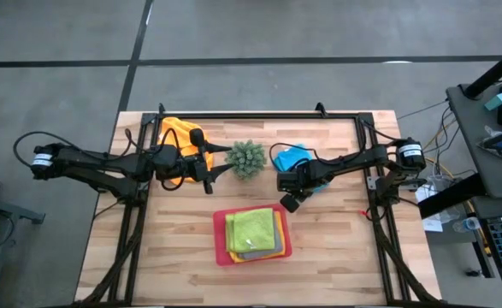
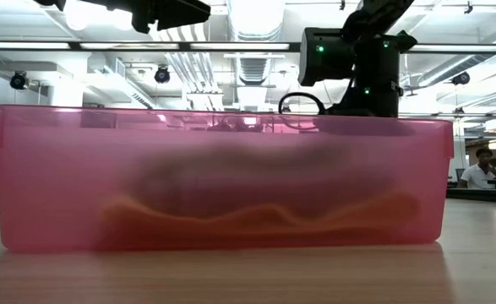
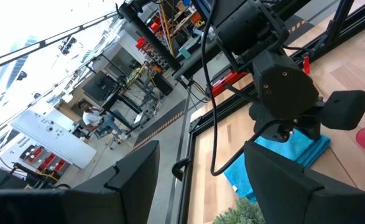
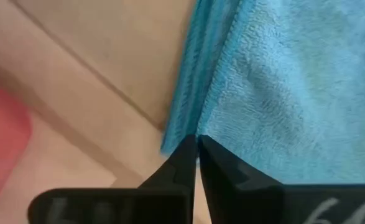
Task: Fold microfiber towels
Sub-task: Fold the blue microfiber cloth
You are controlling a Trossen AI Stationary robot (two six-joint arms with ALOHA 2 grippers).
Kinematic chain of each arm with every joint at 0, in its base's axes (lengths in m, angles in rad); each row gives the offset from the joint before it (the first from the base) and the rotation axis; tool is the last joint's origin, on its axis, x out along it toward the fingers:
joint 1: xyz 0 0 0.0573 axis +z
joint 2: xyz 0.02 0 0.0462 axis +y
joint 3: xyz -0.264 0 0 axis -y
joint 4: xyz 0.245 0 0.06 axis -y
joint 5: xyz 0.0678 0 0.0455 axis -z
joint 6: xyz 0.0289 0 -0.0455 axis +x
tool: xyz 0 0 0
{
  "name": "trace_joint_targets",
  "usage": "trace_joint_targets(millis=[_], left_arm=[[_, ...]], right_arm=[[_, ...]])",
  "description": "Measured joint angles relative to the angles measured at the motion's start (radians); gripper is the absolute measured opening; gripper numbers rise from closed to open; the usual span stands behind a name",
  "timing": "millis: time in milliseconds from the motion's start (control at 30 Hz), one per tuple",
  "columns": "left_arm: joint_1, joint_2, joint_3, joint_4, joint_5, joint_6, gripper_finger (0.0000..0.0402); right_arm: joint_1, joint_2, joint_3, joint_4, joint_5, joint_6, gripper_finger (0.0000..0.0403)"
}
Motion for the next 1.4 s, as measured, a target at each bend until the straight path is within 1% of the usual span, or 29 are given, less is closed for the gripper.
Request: trace_joint_targets(millis=[100,200,333,467,533,667,833,1000,1200,1300,1400], left_arm=[[0.000,0.000,0.000,0.000,0.000,0.000,0.0219],[0.000,0.000,0.000,0.000,0.000,0.000,0.0219],[0.000,0.000,0.000,0.000,0.000,0.000,0.0219],[0.000,0.000,0.000,0.000,0.000,0.000,0.0219],[0.000,0.000,0.000,0.000,0.000,0.000,0.0219],[0.000,0.000,0.000,0.000,0.000,0.000,0.0219],[0.000,0.000,0.000,0.000,0.000,0.000,0.0219],[0.000,0.000,0.000,0.000,0.000,0.000,0.0219],[0.000,0.000,0.000,0.000,0.000,0.000,0.0219],[0.000,0.000,0.000,0.000,0.000,0.000,0.0219],[0.000,0.000,0.000,0.000,0.000,0.000,0.0219]], right_arm=[[0.000,-0.002,0.001,-0.015,-0.006,-0.013,0.0009],[0.000,-0.007,0.029,-0.093,-0.005,-0.019,0.0008],[0.008,-0.011,0.063,-0.140,-0.007,-0.034,0.0008],[0.020,-0.004,0.066,-0.134,-0.058,-0.023,0.0008],[0.027,-0.001,0.052,-0.123,-0.060,-0.021,0.0008],[0.033,0.005,0.026,-0.027,-0.054,-0.022,0.0009],[0.032,0.010,0.028,0.005,-0.073,-0.048,0.0012],[0.031,0.000,0.029,-0.015,-0.107,-0.066,0.0048],[0.031,-0.073,0.029,-0.029,-0.133,-0.067,0.0107],[0.022,-0.121,0.028,-0.033,-0.106,-0.079,0.0133],[-0.011,-0.168,0.021,-0.032,-0.021,-0.089,0.0154]])
